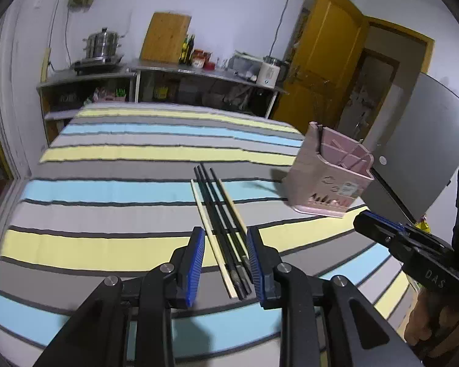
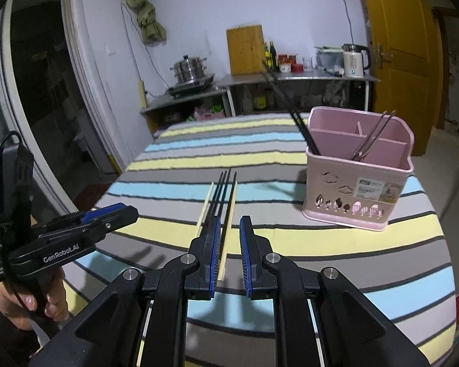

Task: Organize utensils
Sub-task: 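Move both grippers back to the remaining chopsticks, then lower both grippers around the next chopsticks in the row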

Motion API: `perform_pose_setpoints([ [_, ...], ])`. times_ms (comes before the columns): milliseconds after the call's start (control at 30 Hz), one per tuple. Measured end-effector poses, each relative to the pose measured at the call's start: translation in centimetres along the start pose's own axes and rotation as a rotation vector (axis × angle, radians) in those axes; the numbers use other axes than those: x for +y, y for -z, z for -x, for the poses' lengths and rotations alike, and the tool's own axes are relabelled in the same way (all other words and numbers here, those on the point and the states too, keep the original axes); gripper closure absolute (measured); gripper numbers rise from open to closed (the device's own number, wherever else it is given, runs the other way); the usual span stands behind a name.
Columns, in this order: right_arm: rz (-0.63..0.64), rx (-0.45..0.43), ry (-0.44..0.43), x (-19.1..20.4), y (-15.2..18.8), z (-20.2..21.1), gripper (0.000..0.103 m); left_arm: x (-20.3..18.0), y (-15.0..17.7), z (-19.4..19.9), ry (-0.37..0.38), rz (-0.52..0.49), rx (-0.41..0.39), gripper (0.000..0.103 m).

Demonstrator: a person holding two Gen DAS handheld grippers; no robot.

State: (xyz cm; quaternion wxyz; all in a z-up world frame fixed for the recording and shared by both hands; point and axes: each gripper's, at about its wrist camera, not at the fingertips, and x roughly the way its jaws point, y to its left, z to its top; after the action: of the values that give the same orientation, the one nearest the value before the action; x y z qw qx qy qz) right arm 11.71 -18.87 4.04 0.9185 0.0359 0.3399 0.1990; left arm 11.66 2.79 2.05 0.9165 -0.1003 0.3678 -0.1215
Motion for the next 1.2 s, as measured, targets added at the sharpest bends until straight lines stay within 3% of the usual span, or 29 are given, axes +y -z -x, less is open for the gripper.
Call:
perform_pose_setpoints([
  [333, 0.027, 0.130, -0.015, 0.2, -0.2, -8.6, 0.090, 2.7, -0.8, -7.0, -0.025, 0.040, 0.079, 0.075],
  [700, 0.022, 0.240, -0.012, -0.2, 0.3, -15.8, 0.090, 3.7, -1.3, -11.4, -0.033, 0.067, 0.130, 0.075],
  [1200, 0.030, 0.251, -0.004, -0.6, 0.2, -17.2, 0.090, 3.7, -1.3, -13.3, -0.061, 0.060, 0.154, 0.075],
])
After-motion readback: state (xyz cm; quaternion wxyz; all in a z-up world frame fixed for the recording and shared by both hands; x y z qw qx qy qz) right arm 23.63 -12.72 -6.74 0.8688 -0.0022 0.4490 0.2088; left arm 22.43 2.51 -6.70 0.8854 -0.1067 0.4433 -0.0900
